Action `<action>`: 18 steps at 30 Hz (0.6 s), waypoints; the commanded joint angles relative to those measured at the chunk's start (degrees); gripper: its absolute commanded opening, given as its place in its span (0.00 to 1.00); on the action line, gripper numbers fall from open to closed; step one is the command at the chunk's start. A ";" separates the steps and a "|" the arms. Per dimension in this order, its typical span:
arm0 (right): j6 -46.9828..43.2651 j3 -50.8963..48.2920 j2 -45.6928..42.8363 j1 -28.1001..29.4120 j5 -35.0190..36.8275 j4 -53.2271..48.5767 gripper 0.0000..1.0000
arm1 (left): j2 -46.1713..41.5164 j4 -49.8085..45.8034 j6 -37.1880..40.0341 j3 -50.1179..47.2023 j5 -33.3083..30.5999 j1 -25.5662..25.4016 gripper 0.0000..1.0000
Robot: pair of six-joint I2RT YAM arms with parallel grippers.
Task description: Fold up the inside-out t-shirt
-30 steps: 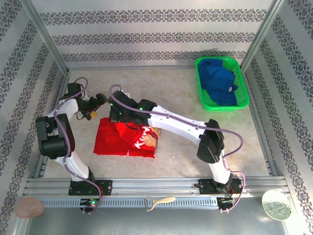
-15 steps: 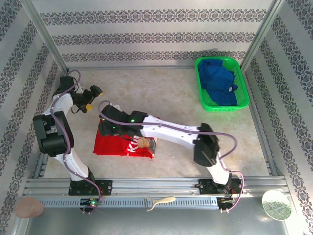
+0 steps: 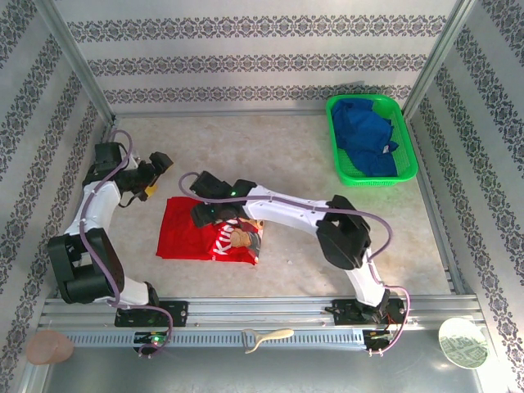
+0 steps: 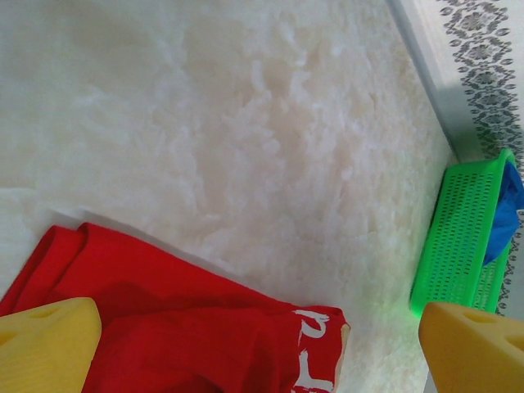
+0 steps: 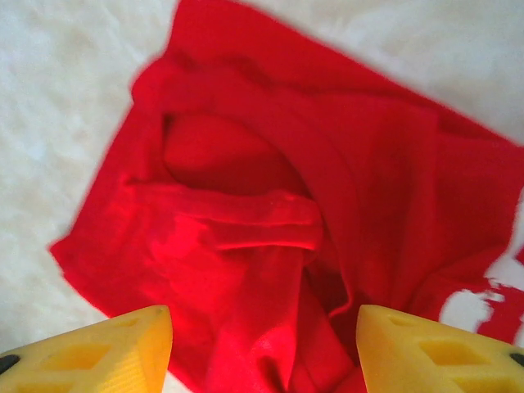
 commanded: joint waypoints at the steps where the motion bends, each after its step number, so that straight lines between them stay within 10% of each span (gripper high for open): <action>1: -1.92 3.52 2.32 0.33 -3.40 -0.96 0.61 | 0.06 1.58 -0.70 -0.54 0.36 -0.21 1.00; 5: -0.56 3.80 5.00 0.35 -5.90 -0.37 0.55 | 0.01 1.59 -0.92 -0.10 0.01 -0.12 1.00; 11: -0.38 3.17 3.05 1.43 -6.91 0.07 0.02 | 0.09 1.07 -0.74 0.80 0.01 0.23 1.00; 18: 3.80 6.03 3.86 5.39 -9.63 1.71 0.00 | 0.33 0.30 -0.27 2.08 0.11 0.49 1.00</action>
